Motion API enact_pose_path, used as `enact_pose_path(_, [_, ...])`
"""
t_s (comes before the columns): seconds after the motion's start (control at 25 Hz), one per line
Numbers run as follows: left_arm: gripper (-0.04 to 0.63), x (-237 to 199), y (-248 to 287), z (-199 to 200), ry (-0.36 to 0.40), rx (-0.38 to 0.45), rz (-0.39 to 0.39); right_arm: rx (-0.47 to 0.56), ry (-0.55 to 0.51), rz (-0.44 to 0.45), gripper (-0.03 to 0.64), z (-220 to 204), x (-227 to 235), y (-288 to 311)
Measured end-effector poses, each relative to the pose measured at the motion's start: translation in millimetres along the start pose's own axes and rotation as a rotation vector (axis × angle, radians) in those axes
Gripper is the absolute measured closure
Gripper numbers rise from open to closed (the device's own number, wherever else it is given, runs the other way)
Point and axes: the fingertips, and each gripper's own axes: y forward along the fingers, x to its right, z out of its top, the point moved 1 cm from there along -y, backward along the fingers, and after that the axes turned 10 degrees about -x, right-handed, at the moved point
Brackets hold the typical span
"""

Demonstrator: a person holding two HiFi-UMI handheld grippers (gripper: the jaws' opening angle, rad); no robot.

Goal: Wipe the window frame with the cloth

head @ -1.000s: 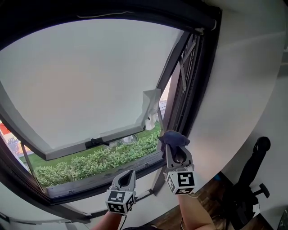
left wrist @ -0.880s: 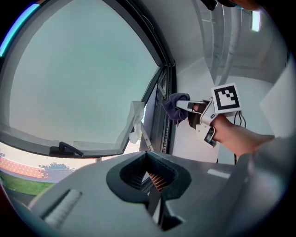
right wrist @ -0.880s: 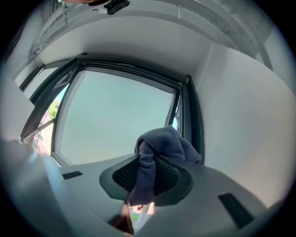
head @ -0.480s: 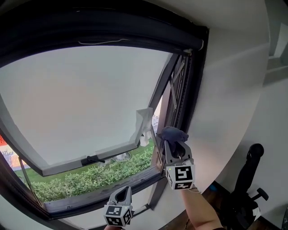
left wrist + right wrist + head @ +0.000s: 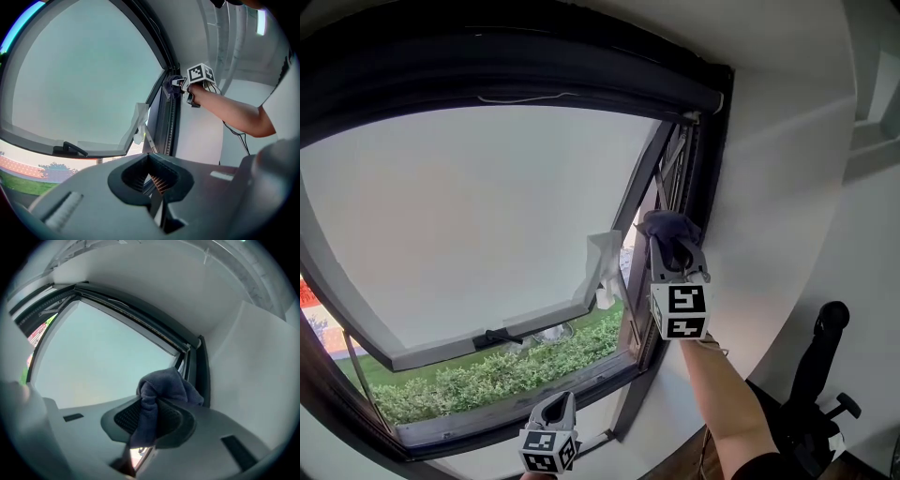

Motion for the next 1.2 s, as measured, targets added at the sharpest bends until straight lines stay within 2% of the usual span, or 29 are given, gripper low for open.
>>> enact_pose_path(0.24, [0.588,-7,-2,-4,-0.014,-0.005,0.014,-0.031,-0.043,-0.087,0.541,18,28,32])
enact_pose_path(0.4, [0.586,-6,-2,-6,-0.013,-0.011,0.019,-0.049,-0.079,-0.108,0.541,16,40,43])
enact_pose_path(0.6, [0.588,-2,-1,-6,-0.013,-0.015,0.019,-0.072,-0.178,-0.140,0.543,13,44,47])
enact_pose_path(1.2, [0.588,11,-2,-23,-0.018,-0.059,0.011,-0.145,-0.198,-0.094,0.548,1,41,47])
